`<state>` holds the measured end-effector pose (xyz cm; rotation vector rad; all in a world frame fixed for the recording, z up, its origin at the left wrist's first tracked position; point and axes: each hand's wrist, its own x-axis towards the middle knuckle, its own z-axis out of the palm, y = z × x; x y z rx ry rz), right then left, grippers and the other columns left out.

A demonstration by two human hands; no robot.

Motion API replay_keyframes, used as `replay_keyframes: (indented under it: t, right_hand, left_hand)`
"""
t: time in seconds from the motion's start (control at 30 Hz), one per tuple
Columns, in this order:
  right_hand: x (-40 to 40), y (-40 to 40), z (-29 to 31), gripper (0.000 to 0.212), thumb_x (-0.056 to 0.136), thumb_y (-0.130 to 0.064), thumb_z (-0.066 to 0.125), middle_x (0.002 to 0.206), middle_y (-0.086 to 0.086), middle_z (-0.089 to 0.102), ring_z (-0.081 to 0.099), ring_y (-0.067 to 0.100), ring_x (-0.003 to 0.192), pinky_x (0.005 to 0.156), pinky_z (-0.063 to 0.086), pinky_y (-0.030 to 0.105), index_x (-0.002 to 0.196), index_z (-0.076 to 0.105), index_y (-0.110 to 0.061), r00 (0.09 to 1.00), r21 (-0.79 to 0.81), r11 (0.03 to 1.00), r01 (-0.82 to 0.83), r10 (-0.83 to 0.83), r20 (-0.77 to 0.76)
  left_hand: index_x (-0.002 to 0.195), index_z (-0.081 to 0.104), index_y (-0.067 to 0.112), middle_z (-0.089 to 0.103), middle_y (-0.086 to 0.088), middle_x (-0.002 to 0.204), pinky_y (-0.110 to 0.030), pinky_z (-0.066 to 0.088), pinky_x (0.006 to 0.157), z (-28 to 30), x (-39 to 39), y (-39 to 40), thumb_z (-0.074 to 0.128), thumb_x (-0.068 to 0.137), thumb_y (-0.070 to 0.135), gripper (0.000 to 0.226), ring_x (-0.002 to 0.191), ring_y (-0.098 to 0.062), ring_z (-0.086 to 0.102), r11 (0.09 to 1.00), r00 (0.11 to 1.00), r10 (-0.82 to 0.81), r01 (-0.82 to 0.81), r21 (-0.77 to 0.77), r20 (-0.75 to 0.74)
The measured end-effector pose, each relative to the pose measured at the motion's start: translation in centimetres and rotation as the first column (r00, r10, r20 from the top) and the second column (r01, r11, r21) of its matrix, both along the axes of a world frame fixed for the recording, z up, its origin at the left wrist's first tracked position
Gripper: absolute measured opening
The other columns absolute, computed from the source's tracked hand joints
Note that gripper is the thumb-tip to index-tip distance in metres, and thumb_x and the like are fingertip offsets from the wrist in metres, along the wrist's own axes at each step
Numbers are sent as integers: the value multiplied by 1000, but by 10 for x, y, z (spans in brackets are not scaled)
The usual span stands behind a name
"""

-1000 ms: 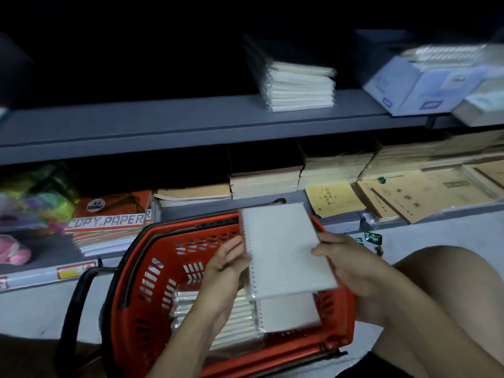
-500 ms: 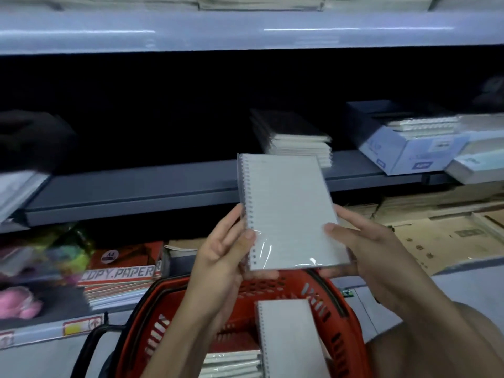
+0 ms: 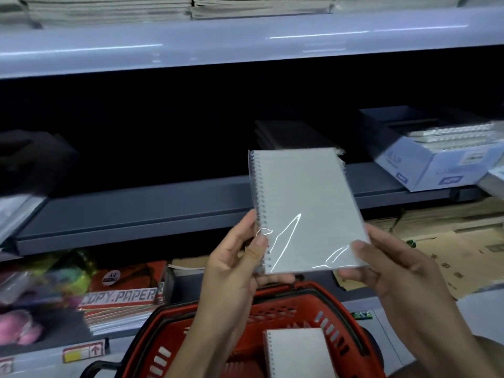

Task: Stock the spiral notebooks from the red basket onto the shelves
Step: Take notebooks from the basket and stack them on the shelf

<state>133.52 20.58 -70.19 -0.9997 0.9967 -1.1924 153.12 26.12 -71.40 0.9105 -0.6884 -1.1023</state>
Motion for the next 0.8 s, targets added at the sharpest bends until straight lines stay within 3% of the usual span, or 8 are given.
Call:
replay_keyframes:
  t: [0.13, 0.33, 0.5, 0.6, 0.7, 0.8]
  right_hand:
    - [2, -36, 21, 21, 93, -5, 62, 104, 2, 79, 76, 19, 83, 65, 59, 20, 108, 73, -14, 999, -30, 999, -16, 17, 34]
    - [19, -117, 42, 21, 94, -6, 63, 105, 10, 76, 76, 17, 88, 67, 59, 20, 115, 65, -2, 993, -9, 1000, 2, -1, 121]
    - [36, -176, 42, 27, 93, -6, 67, 118, 16, 67, 77, 15, 75, 72, 62, 23, 117, 63, 5, 997, 60, 998, -18, 14, 80]
    - [42, -189, 37, 26, 90, -9, 71, 122, 16, 67, 77, 13, 77, 72, 61, 23, 111, 65, 6, 994, 88, 996, -6, -3, 107]
    - [36, -173, 22, 36, 86, -14, 74, 116, 15, 72, 76, 21, 95, 88, 59, 30, 117, 63, 0, 990, 20, 1000, 13, -16, 141]
    - [34, -160, 10, 33, 84, -12, 75, 104, 15, 76, 77, 26, 91, 87, 59, 32, 116, 65, -11, 991, -41, 995, 96, -92, 93]
  left_hand:
    - [137, 50, 24, 75, 13, 113, -32, 61, 71, 22, -3, -32, 63, 82, 8, 58, 93, -20, 75, 998, 999, -22, 24, -56, 49]
    - [125, 55, 22, 78, 11, 103, -36, 60, 88, 42, 2, -99, 60, 94, -1, 39, 97, -19, 75, 995, 994, 51, -43, -88, 96]
    - [139, 51, 8, 74, 28, 79, -40, 50, 105, 48, 4, -142, 68, 93, 10, 48, 87, -14, 77, 981, 964, 196, -191, -43, 181]
    - [132, 58, 15, 75, 23, 73, -30, 53, 96, 43, -2, -146, 71, 92, 18, 43, 89, -14, 76, 959, 931, 281, -281, -33, 233]
    - [112, 67, 29, 78, -4, 100, -14, 53, 76, 30, -5, -145, 75, 88, 21, 27, 90, -11, 75, 933, 883, 358, -350, -82, 305]
    - [113, 70, 22, 69, 0, 117, -15, 56, 75, 19, -5, -150, 77, 86, 16, 29, 89, -18, 74, 904, 833, 426, -407, -130, 354]
